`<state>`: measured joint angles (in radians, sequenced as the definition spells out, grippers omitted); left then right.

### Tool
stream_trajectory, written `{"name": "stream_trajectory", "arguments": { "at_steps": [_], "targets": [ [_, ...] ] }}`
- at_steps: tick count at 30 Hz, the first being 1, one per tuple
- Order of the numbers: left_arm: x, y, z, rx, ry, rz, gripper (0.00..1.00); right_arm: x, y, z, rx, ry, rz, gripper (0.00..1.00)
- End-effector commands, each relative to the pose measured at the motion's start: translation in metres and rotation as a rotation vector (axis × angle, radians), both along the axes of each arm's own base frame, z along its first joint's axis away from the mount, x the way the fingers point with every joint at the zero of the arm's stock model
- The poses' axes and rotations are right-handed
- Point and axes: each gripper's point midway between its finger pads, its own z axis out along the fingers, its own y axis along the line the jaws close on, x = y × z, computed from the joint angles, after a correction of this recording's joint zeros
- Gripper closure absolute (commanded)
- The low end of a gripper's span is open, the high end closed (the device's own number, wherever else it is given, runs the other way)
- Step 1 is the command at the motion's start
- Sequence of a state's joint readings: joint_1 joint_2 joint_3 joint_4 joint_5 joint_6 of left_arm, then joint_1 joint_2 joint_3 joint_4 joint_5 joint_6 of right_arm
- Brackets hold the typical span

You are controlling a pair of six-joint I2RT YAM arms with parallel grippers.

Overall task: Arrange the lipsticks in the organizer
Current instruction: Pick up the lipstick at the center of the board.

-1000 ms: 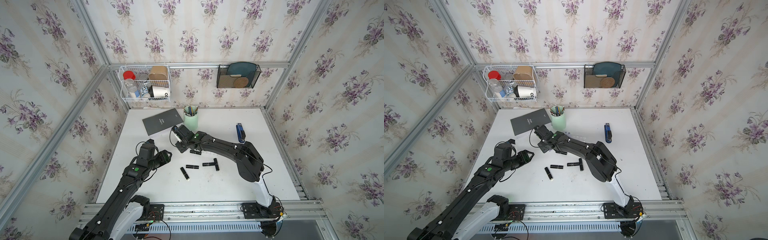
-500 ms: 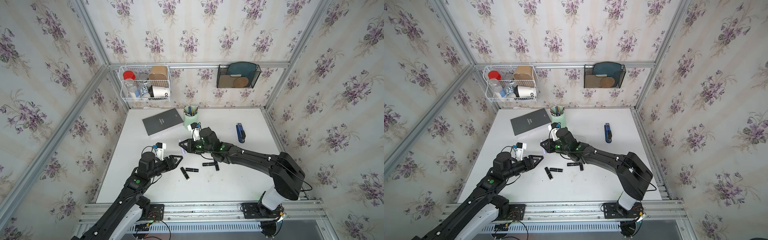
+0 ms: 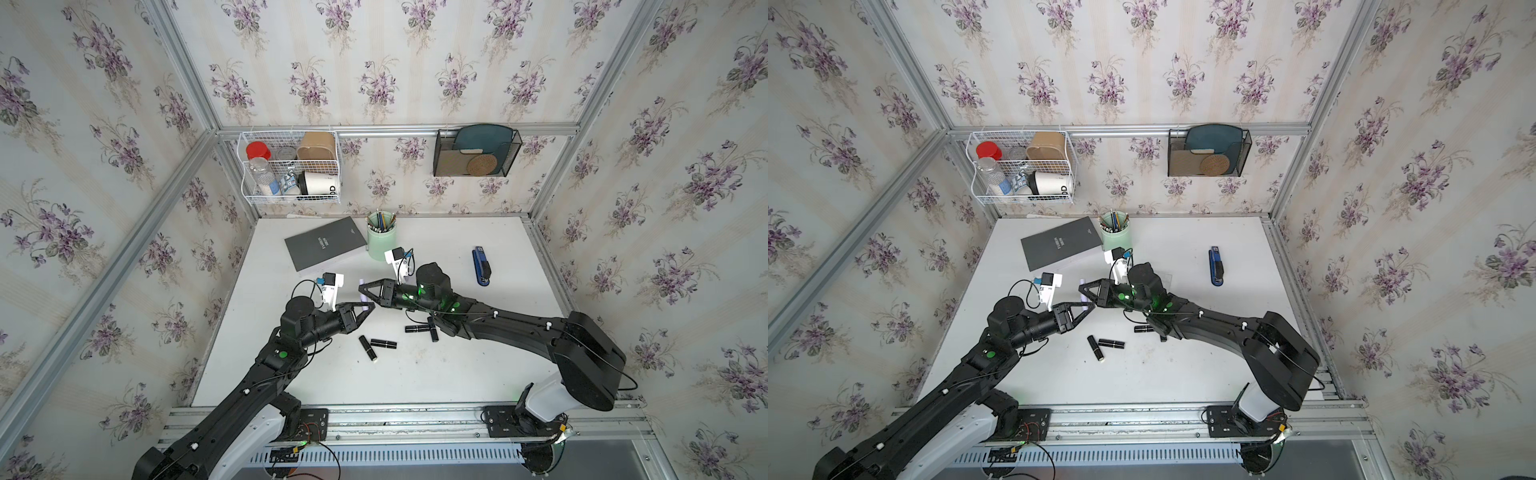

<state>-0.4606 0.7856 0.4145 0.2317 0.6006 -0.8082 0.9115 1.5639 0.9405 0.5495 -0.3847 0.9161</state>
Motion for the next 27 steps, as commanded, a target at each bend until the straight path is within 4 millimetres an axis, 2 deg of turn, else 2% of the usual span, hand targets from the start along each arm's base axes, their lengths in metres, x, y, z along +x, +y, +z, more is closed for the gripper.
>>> {"name": "stream_trajectory", "arguments": {
  "at_steps": [1, 3, 5, 7, 9, 11, 14, 18, 22, 24, 27],
  "targets": [
    [0.007, 0.002, 0.008, 0.050, -0.091, 0.015, 0.91, -0.006, 0.000, 0.019, 0.061, -0.012, 0.043, 0.83],
    [0.006, 0.002, 0.008, 0.102, -0.128, -0.006, 1.00, -0.003, -0.004, 0.019, 0.052, 0.011, 0.054, 0.67],
    [0.005, 0.001, 0.009, 0.157, -0.181, -0.034, 1.00, 0.009, -0.021, 0.019, 0.045, 0.048, 0.053, 0.53],
    [0.001, -0.003, 0.012, 0.171, -0.230, -0.083, 1.00, 0.014, -0.042, 0.026, 0.035, 0.058, 0.111, 0.46],
    [-0.001, -0.009, 0.019, 0.137, -0.265, -0.115, 1.00, 0.004, -0.054, 0.031, -0.003, 0.049, 0.221, 0.44],
    [-0.002, -0.018, 0.026, 0.093, -0.291, -0.162, 1.00, -0.003, -0.067, 0.029, -0.118, -0.008, 0.238, 0.43],
    [-0.004, -0.034, 0.026, 0.089, -0.298, -0.237, 1.00, -0.008, -0.077, 0.027, -0.220, -0.060, 0.238, 0.45],
    [-0.007, -0.051, 0.022, 0.112, -0.293, -0.313, 1.00, -0.010, -0.081, 0.022, -0.266, -0.068, 0.230, 0.50],
    [-0.010, -0.058, 0.023, 0.117, -0.306, -0.333, 1.00, -0.006, -0.083, 0.014, -0.307, -0.075, 0.208, 0.57],
    [-0.012, -0.060, 0.023, 0.117, -0.308, -0.344, 1.00, -0.005, -0.081, 0.016, -0.293, -0.078, 0.205, 0.60],
    [-0.013, -0.062, 0.020, 0.127, -0.301, -0.355, 1.00, -0.001, -0.076, 0.021, -0.256, -0.065, 0.197, 0.69]
  ]
}}
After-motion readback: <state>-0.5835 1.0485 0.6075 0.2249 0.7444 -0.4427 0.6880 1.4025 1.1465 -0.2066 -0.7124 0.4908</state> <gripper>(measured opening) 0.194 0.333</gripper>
